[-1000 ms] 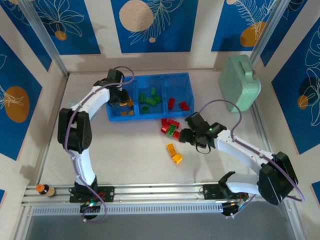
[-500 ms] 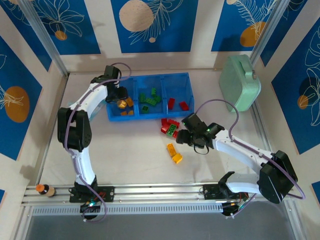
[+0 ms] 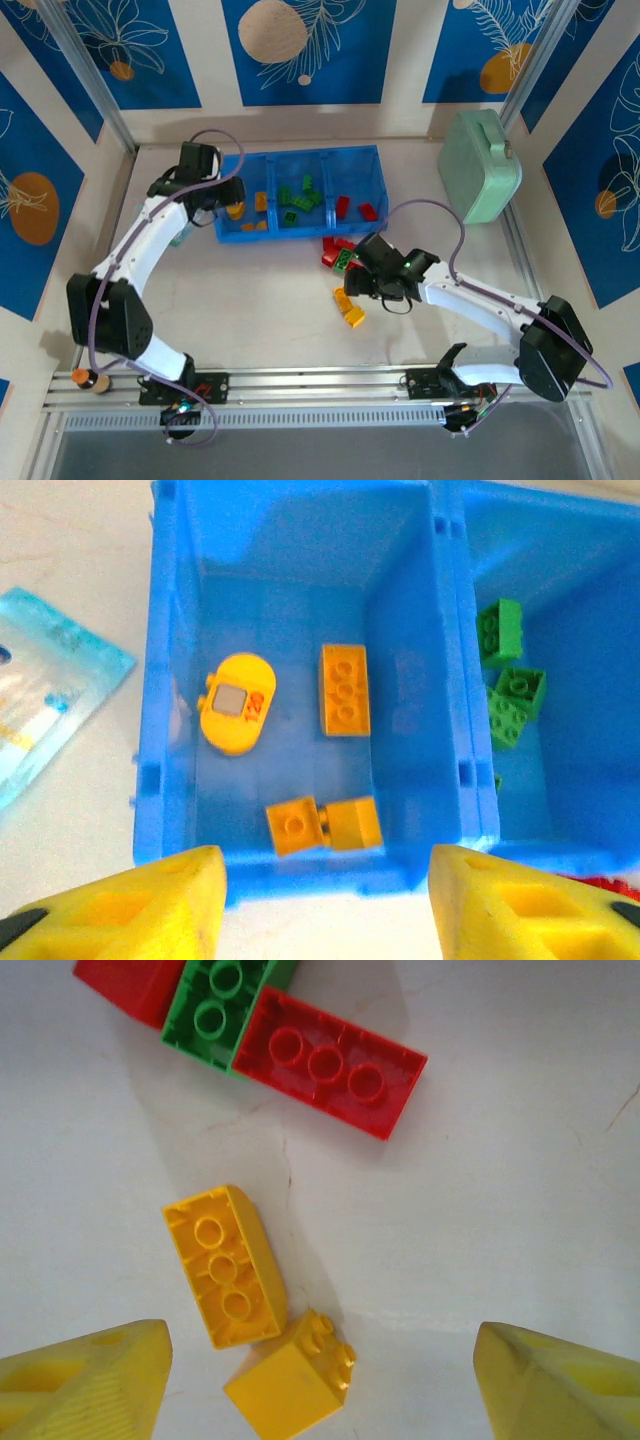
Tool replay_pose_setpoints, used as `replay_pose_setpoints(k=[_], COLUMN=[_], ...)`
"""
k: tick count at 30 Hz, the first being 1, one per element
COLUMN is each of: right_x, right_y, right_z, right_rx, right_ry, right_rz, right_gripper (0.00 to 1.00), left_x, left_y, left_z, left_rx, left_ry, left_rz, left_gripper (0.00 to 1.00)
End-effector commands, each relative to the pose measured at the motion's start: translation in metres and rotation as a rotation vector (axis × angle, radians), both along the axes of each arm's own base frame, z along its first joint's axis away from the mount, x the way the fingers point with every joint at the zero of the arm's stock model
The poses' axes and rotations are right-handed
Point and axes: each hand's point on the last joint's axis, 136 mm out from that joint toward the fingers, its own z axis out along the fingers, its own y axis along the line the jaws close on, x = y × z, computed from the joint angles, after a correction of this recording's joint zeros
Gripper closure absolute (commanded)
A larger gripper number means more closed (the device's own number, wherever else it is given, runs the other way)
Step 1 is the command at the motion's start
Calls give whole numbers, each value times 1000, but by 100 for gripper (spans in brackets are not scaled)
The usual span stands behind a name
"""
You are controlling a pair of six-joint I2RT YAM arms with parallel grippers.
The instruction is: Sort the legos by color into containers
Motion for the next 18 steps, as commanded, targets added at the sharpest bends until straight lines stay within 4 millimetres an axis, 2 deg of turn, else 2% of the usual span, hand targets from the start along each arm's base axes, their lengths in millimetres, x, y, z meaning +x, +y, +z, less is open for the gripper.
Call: replay_pose_setpoints(k=[1, 7, 16, 18], right_x=[-9, -27, -43, -45], right_y=[-1, 13, 31, 33], right_z=[-4, -30, -68, -73], right_rx=[-62, -107, -231, -274], right_ry=[28, 110, 220, 234], right_rz=[42, 121, 184, 187], right_gripper=[19, 19, 23, 27], left_x=[-23, -65, -109, -115], left_y=[-11, -27, -22, -21], left_z=[-14, -35, -59, -62], left_rx=[-38, -63, -80, -88], left_ry=[13, 28, 64, 63], left_rz=[-31, -78, -80, -78], left_gripper=[44, 44, 44, 44])
